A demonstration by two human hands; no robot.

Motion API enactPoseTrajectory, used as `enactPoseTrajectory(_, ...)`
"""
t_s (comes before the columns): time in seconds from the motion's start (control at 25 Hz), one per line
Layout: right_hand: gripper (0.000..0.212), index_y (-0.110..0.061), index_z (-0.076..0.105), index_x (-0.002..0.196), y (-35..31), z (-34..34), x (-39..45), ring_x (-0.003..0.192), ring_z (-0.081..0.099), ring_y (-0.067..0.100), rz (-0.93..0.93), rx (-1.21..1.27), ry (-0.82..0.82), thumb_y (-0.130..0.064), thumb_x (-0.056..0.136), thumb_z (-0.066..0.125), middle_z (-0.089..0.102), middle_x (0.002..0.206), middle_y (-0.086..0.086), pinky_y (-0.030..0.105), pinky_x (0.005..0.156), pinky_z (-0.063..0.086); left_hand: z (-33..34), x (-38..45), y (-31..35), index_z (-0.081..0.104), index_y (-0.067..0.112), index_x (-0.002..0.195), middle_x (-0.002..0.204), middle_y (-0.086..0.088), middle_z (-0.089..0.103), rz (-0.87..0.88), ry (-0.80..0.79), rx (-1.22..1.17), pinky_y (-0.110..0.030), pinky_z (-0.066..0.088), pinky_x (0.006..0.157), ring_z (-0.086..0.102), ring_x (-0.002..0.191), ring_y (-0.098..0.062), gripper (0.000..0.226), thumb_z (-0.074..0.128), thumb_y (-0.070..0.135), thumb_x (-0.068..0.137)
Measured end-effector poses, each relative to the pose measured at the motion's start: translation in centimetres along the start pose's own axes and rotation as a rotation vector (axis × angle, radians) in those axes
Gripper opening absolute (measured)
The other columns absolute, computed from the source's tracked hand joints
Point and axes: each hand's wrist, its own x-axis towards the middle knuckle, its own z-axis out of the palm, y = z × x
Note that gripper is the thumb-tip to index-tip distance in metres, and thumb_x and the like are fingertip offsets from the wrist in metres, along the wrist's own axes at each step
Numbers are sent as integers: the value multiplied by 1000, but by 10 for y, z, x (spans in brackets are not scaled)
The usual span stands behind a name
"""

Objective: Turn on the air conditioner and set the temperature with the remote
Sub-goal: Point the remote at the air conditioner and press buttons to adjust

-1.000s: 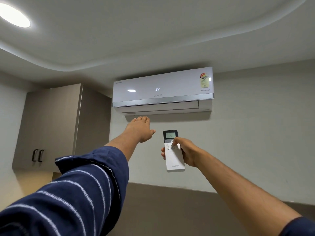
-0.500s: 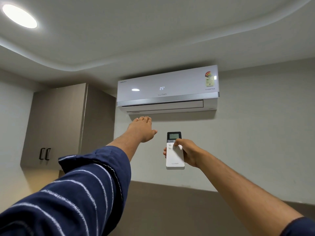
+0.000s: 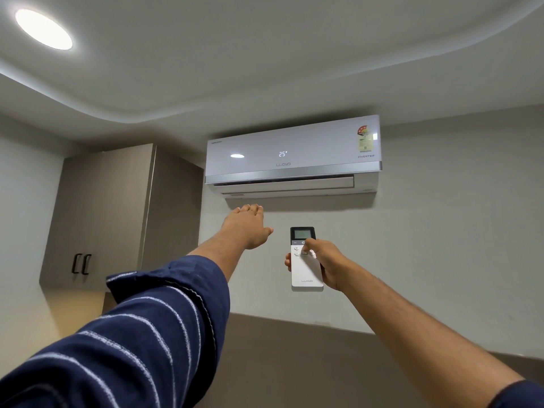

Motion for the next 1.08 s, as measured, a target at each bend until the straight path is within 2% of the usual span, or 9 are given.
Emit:
enactPoseTrajectory(0.16,23,-1,45,106,-5,1,-2,64,68,34,-38,13,33,2,85,37,65,83,26,37,62,59,-1,-1,5,5,8,155,164,-10,6,2,1,-9,-40,10,121,8,151,-26,70,26,46,100)
enactPoseTrajectory(0.36,22,0,47,106,-14,4,-4,69,69,34,-77,27,120,-1,86,38,67,83,23,37,66,57,-4,-3,13,5,8,155,164,-10,6,-2,-1,-11,-40,10,121,8,151,-26,70,27,45,100)
enactPoseTrajectory(0.52,23,3,48,103,-17,5,-10,73,67,35,-46,6,106,-3,85,36,67,83,24,35,68,55,-7,-1,16,5,8,155,164,-10,7,4,20,-14,-40,11,121,9,151,-26,71,27,46,99)
enactPoseTrajectory(0.76,25,3,49,105,-14,2,-11,64,68,32,-33,29,50,-1,84,37,63,90,26,30,55,58,-2,-1,16,6,8,155,163,-10,7,5,14,-18,-40,11,121,9,151,-26,71,28,46,99)
enactPoseTrajectory(0.92,23,1,46,106,-11,3,-7,64,66,34,-37,19,58,0,85,36,63,83,25,34,60,57,1,-1,16,5,8,155,163,-10,7,1,9,-14,-40,11,121,9,151,-26,71,27,46,99)
enactPoseTrajectory(1.08,27,2,49,105,-9,3,-4,60,68,32,-8,43,105,-1,81,37,65,85,24,32,58,57,1,-1,15,4,7,155,164,-11,6,-5,-1,-14,-40,10,121,8,151,-26,71,27,45,99)
